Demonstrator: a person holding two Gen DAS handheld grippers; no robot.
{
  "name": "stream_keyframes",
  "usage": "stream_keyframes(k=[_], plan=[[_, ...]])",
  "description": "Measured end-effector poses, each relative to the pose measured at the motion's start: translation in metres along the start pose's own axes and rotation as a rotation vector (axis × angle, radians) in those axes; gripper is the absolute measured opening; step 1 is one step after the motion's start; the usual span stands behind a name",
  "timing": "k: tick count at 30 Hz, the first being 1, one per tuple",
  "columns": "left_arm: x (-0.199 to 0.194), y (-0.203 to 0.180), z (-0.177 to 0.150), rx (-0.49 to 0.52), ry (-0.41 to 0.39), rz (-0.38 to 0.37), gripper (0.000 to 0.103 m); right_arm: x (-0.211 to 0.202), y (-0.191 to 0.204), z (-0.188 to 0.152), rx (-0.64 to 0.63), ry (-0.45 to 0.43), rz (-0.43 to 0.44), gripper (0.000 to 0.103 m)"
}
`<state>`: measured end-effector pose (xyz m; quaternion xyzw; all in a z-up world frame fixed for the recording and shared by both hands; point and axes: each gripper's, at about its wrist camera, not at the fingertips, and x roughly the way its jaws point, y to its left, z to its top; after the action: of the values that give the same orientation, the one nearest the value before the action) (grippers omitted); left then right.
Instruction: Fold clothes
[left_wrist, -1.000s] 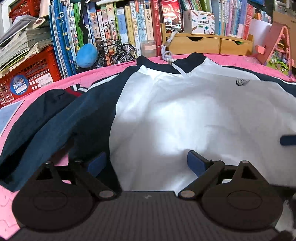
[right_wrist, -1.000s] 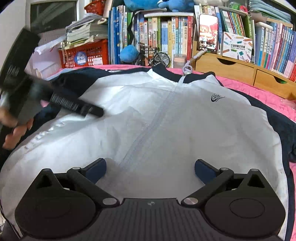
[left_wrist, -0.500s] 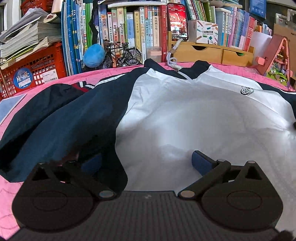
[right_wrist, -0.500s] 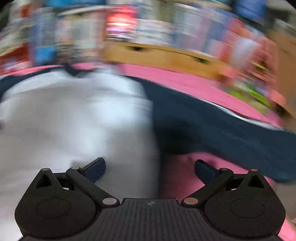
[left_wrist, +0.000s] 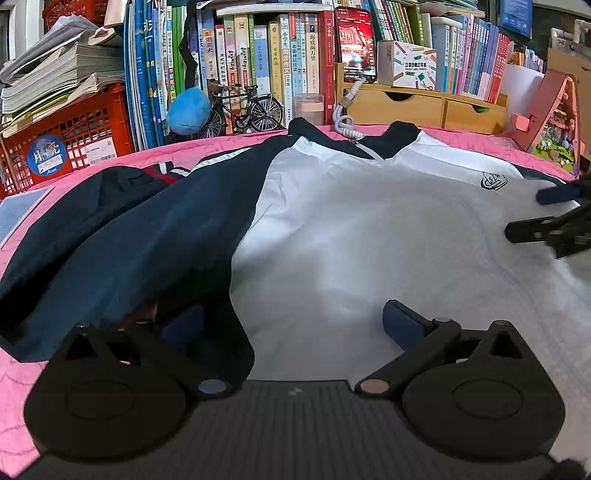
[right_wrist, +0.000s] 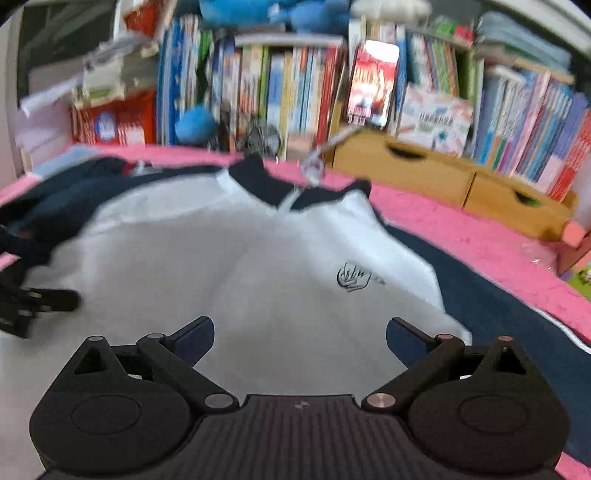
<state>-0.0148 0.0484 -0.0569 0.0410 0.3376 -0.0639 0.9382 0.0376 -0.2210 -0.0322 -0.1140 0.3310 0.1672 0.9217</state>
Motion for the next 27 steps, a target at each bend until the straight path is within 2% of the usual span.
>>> stream_keyframes(k=[2, 4, 7, 9, 10, 12, 14, 15, 17, 18, 22, 24, 25, 26, 27], plan=[[0.0, 0.0, 0.0, -0.001, 0.0, -0.002, 0.103, 0.014, -0.022, -0.007, 0.034, 0.038, -0.049, 0.099], [0.0, 0.001, 0.0, -0.002, 0.0, -0.004, 0.103, 0.02, -0.051, -0.017, 0.093, 0.041, -0.096, 0.1], [-0.001, 0.002, 0.0, 0.003, -0.006, -0.005, 0.103, 0.018, -0.098, -0.037, 0.204, 0.03, -0.273, 0.103], [-0.009, 0.007, 0.001, -0.008, -0.027, -0.023, 0.102, 0.015, -0.119, -0.049, 0.306, 0.035, -0.278, 0.103], [-0.017, 0.013, 0.004, -0.029, -0.048, -0.036, 0.102, 0.014, -0.123, -0.054, 0.34, 0.03, -0.275, 0.103], [-0.04, 0.033, 0.014, -0.091, -0.132, -0.073, 0.102, 0.013, -0.117, -0.056, 0.323, 0.023, -0.291, 0.103], [-0.056, 0.054, 0.031, -0.123, -0.214, -0.036, 0.103, 0.013, -0.106, -0.056, 0.272, 0.011, -0.332, 0.103], [-0.058, 0.067, 0.042, -0.126, -0.242, 0.032, 0.103, 0.015, -0.102, -0.054, 0.245, 0.005, -0.351, 0.103], [-0.045, 0.091, 0.065, -0.115, -0.226, 0.164, 0.103, 0.014, -0.098, -0.053, 0.203, -0.003, -0.374, 0.103], [-0.031, 0.107, 0.076, -0.113, -0.178, 0.19, 0.103, 0.013, -0.096, -0.053, 0.188, -0.006, -0.384, 0.103], [0.033, 0.143, 0.097, -0.128, 0.041, 0.212, 0.103, 0.015, -0.097, -0.049, 0.185, -0.005, -0.393, 0.103], [0.051, 0.146, 0.095, -0.122, 0.084, 0.21, 0.1, 0.015, -0.099, -0.049, 0.201, -0.003, -0.381, 0.103], [0.056, 0.144, 0.092, -0.11, 0.083, 0.205, 0.086, 0.015, -0.099, -0.05, 0.208, -0.003, -0.376, 0.103], [0.059, 0.141, 0.089, -0.104, 0.086, 0.221, 0.052, 0.014, -0.101, -0.05, 0.214, -0.002, -0.372, 0.103], [0.063, 0.138, 0.087, -0.099, 0.09, 0.237, 0.03, 0.014, -0.102, -0.05, 0.219, -0.002, -0.368, 0.103]])
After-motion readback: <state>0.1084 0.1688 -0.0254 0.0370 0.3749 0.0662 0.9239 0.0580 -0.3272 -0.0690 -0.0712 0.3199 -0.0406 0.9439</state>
